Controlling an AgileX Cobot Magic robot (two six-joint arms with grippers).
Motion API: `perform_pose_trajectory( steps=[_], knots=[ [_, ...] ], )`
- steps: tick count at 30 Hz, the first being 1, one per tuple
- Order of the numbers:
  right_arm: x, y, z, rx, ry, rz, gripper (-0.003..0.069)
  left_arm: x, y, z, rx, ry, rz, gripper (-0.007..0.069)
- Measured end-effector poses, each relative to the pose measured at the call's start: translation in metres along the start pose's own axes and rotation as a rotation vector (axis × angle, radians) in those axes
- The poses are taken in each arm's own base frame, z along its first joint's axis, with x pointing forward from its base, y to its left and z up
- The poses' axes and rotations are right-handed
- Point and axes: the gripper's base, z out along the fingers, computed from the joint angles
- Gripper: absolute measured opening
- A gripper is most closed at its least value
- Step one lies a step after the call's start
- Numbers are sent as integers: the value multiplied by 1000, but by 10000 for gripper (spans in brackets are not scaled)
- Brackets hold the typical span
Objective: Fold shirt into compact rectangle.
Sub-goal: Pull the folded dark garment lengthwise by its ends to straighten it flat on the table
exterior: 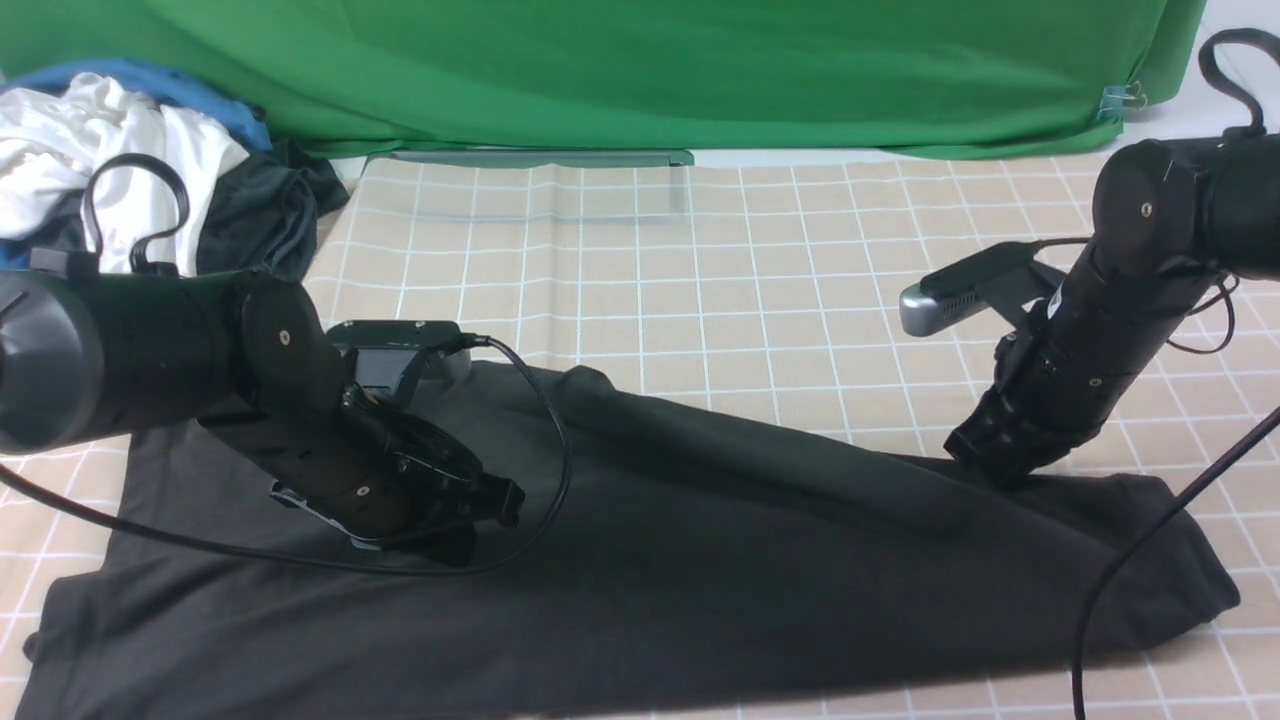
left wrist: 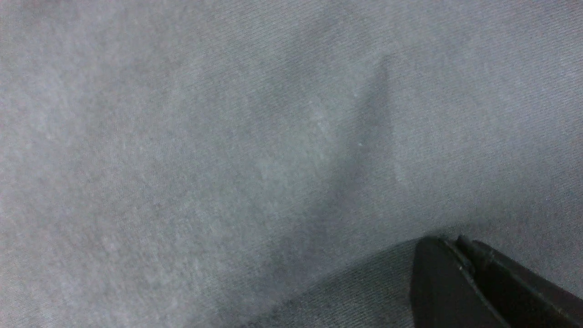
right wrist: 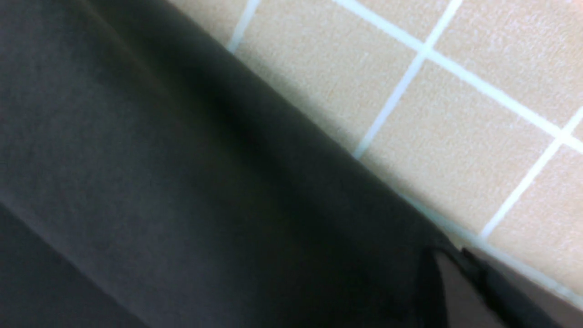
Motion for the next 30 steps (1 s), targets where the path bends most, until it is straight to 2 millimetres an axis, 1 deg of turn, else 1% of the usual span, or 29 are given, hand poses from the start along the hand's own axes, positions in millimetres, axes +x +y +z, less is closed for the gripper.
perform_pose_trajectory(
  steps=[6, 8, 9, 10, 13, 18, 21, 22, 24, 25, 26, 27, 28, 30],
  knots=[
    [2, -5, -26, 36, -63, 15, 46, 0, 0, 0, 0, 0, -2, 19],
    [4, -11, -36, 46, -83, 39, 46, 0, 0, 0, 0, 0, -2, 19],
    [5, -12, -37, 48, -87, 44, 46, 0, 0, 0, 0, 0, -2, 19],
    [6, -17, -43, 55, -100, 61, 46, 0, 0, 0, 0, 0, -2, 19],
    [8, -26, -47, 63, -108, 86, 46, 0, 0, 0, 0, 0, -2, 19],
    [8, -29, -43, 65, -108, 92, 50, 0, 0, 0, -2, -2, 1, 19],
    [5, -32, -39, 88, -121, 85, 92, 0, 1, -1, -17, 1, 20, 19],
    [4, -36, -38, 121, -131, 84, 139, 1, 2, -4, -26, 2, 16, 19],
    [3, -40, -40, 160, -132, 109, 206, 2, 2, -11, -46, 2, 18, 19],
    [2, -42, -43, 177, -132, 129, 260, 3, 2, -16, -58, -1, 9, 19],
    [2, -42, -43, 179, -130, 132, 265, 3, 2, -17, -61, -2, 14, 19],
    [3, -43, -49, 186, -118, 150, 293, 4, 3, -26, -87, -14, 4, 19],
    [4, -42, -55, 183, -107, 163, 293, 4, 3, -31, -95, -20, -10, 19],
    [9, -37, -65, 163, -86, 173, 251, 7, 4, -40, -128, -6, -31, 19]
  ],
)
